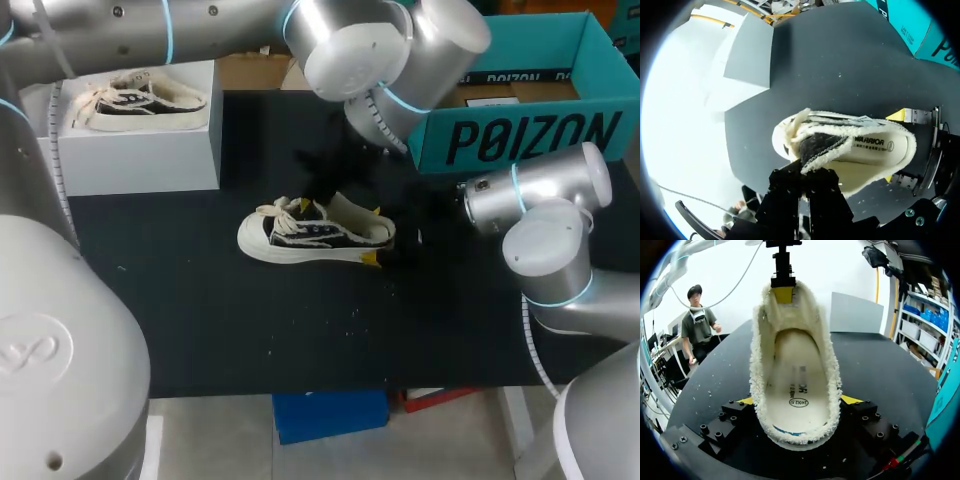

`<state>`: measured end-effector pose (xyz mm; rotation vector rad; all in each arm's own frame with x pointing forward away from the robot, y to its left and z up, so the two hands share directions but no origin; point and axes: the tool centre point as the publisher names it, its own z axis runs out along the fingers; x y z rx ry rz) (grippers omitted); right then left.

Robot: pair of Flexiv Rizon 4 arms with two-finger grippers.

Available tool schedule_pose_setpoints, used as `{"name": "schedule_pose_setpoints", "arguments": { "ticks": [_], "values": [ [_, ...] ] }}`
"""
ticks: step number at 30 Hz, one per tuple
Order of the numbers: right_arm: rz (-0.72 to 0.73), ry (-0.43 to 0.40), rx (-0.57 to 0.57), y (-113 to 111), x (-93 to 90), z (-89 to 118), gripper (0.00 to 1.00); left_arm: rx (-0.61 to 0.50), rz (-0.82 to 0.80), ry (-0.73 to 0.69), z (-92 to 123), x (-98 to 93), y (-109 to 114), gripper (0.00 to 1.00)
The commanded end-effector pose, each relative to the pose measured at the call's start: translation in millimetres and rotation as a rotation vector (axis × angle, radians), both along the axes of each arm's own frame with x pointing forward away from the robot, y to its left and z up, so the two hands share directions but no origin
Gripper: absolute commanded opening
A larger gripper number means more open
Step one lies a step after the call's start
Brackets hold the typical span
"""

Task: Take the shoe out of the shoebox, open the shoe tongue, remove and reinsert the insole, then place the shoe into the shoebox

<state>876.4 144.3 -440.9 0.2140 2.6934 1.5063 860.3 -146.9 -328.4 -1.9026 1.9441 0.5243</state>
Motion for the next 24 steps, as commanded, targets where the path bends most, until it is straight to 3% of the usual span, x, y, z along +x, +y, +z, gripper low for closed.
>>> {"name": "schedule_pose_setpoints", "arguments": {
  "ticks": [1, 8, 9, 10, 11, 24],
  "values": [
    [-0.001, 0.001, -0.002, 1, 0.5, -1, 0.00, -0.005, 0.012, -0.016, 3, -8.1, 24, 0.00],
    [-0.001, 0.001, -0.002, 1, 0.5, -1, 0.00, 0.016, 0.057, -0.004, -7, -16.5, 51, 0.00],
    [-0.001, 0.001, -0.002, 1, 0.5, -1, 0.00, 0.015, 0.071, -0.005, -7, -17.0, 54, 0.11],
    [-0.001, 0.001, -0.002, 1, 0.5, -1, 0.00, 0.011, 0.083, -0.005, -7, -17.0, 58, 0.69],
    [-0.001, 0.001, -0.002, 1, 0.5, -1, 0.00, 0.005, 0.093, -0.010, -6, -16.9, 61, 1.00],
    [-0.001, 0.001, -0.002, 1, 0.5, -1, 0.00, -0.022, 0.157, -0.047, -5, -12.2, 98, 1.00]
  ]
}}
